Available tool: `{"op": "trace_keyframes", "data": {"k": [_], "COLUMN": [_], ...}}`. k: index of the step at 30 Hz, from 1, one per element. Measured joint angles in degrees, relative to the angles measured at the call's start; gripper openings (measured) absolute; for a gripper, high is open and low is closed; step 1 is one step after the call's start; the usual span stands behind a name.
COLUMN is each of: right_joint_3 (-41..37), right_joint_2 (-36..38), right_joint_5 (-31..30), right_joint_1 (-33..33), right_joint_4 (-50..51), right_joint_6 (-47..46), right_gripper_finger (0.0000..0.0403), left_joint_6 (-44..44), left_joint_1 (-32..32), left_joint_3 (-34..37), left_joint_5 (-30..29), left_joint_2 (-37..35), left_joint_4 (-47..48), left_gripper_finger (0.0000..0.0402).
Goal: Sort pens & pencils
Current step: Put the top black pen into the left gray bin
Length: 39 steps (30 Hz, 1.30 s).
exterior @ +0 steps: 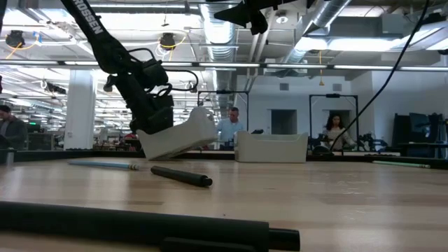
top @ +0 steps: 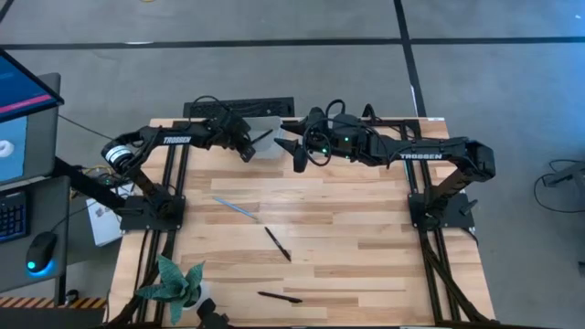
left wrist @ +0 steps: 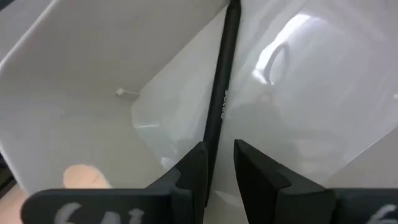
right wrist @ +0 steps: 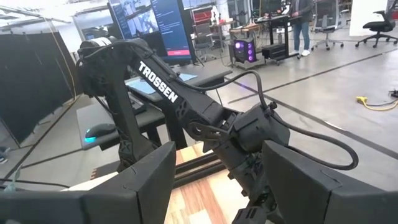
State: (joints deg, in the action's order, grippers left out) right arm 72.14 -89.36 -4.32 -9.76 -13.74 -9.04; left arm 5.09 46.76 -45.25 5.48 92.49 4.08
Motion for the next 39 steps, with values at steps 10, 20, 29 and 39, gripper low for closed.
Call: {"op": "trace_keyframes", "data": {"k": [10,20,29,39], "right_joint_3": [0.00,0.00,0.00,0.00], "right_joint_2": [0.00,0.00,0.00,0.00], "right_joint_5": [0.00,0.00,0.00,-0.01], "right_joint_1": [0.00,0.00,0.00,0.00], "right_joint_4": [0.00,0.00,0.00,-0.01], "right_joint_6": [-0.02,-0.02,-0.07,-0.09], "right_gripper_finger": [0.0260,0.0260,0.0260,0.0260], "left_joint_6": [-2.69,-6.35,-6.93,-8.72], "left_joint_1": [0.00,0.00,0.00,0.00], "left_joint_3": [0.00,-0.01,-0.02,-0.02], "left_joint_5": [-0.07,-0.20,-0.16,-0.16], "left_joint_2": [0.00,-0.02,-0.02,-0.02], "left_joint_4": [-2.50,-1.48,-0.99,-1.01], "left_gripper_finger": [0.0072,0.0072,0.0072,0.0072]}}
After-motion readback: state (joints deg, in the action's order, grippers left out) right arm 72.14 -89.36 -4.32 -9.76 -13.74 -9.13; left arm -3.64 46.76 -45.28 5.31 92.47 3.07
